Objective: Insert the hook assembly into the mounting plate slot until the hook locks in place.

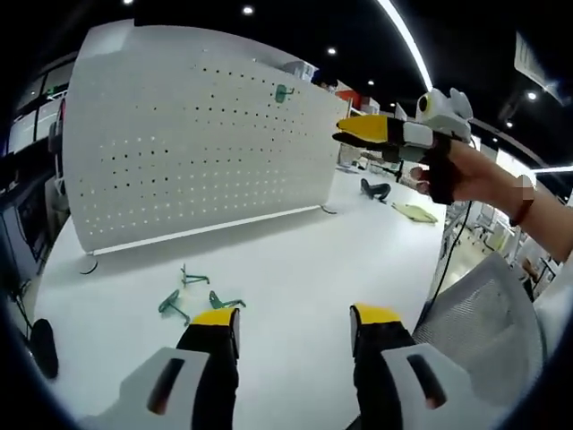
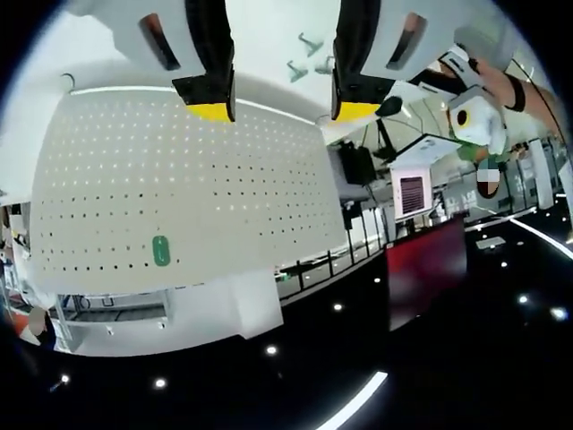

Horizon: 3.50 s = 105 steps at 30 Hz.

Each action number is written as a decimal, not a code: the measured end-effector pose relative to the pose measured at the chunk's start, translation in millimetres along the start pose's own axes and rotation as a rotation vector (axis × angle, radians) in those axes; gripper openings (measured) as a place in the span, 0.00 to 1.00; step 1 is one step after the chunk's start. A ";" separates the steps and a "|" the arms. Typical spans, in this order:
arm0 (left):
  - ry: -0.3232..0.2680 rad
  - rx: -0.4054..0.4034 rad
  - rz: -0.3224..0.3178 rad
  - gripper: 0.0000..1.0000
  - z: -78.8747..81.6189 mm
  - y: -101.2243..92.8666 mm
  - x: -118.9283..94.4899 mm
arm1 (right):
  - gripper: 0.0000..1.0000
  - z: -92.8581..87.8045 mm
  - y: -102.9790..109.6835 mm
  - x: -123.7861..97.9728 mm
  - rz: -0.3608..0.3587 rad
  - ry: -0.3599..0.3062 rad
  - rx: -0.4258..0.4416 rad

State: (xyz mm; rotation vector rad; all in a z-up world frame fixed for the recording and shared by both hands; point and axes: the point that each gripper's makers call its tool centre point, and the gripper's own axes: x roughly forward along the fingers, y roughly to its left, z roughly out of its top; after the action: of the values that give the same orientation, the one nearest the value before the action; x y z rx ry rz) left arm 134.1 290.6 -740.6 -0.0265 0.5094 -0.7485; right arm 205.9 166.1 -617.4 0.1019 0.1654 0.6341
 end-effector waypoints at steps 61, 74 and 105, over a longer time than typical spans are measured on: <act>0.176 -0.043 0.150 0.31 -36.4 59.9 59.6 | 0.40 -55.9 36.2 -34.0 0.050 0.133 0.003; 0.216 0.006 0.166 0.27 -41.6 69.3 76.3 | 0.40 -62.5 33.5 -38.0 0.034 0.145 0.022; 0.268 0.032 0.178 0.17 -51.9 84.8 91.7 | 0.38 -67.4 30.4 -37.7 0.031 0.152 0.051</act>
State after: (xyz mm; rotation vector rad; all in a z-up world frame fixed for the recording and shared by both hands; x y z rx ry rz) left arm 221.9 301.0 -842.9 0.1497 0.7450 -0.5879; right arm 145.9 170.9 -674.6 0.1056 0.3273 0.6685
